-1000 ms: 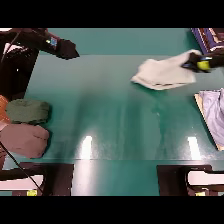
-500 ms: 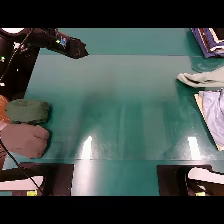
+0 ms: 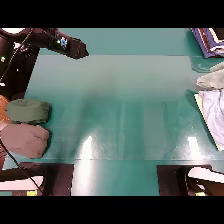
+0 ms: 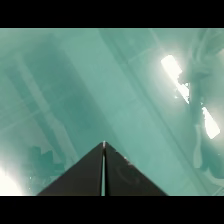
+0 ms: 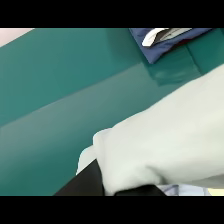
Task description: Fold the shirts.
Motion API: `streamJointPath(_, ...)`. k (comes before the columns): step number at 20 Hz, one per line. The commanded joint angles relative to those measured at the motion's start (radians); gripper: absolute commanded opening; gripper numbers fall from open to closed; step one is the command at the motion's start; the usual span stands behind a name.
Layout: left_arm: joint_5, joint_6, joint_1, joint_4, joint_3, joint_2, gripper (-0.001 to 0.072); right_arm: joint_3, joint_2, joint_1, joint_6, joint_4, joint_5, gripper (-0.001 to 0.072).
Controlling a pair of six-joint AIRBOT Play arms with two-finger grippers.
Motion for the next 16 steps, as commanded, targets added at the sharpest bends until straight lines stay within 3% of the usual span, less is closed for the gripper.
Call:
streamJointPath(1,-0.005,0.0,0.0,0.0,0.0,0.001,0.0025,0.039,0.0,-0.055,-0.029,-0.004,0.186,0.0011)
streamJointPath(5,-0.031,0.0,0.0,0.0,0.0,0.001,0.0025,-0.019,0.06,-0.126,-0.032,-0.131,0.248,0.0011)
streamJointPath(11,-0.053,0.001,0.0,0.0,0.0,0.001,0.0025,-0.368,0.243,-0.28,-0.032,-0.251,0.264,0.0015)
streamJointPath(12,-0.055,0.002,0.0,0.0,0.0,0.001,0.0025,-0.419,0.266,-0.304,-0.032,-0.293,0.269,0.0044)
streamJointPath(13,-0.056,0.007,0.0,0.0,0.0,0.001,0.0025,-0.469,0.29,-0.334,-0.032,-0.337,0.269,0.019)
streamJointPath(14,-0.056,0.008,0.0,0.0,0.0,0.001,0.0025,-0.512,0.31,-0.361,-0.032,-0.371,0.268,0.0284)
streamJointPath(16,-0.056,0.008,0.0,0.0,0.0,0.001,0.0025,-0.587,0.348,-0.415,-0.032,-0.439,0.26,0.0417)
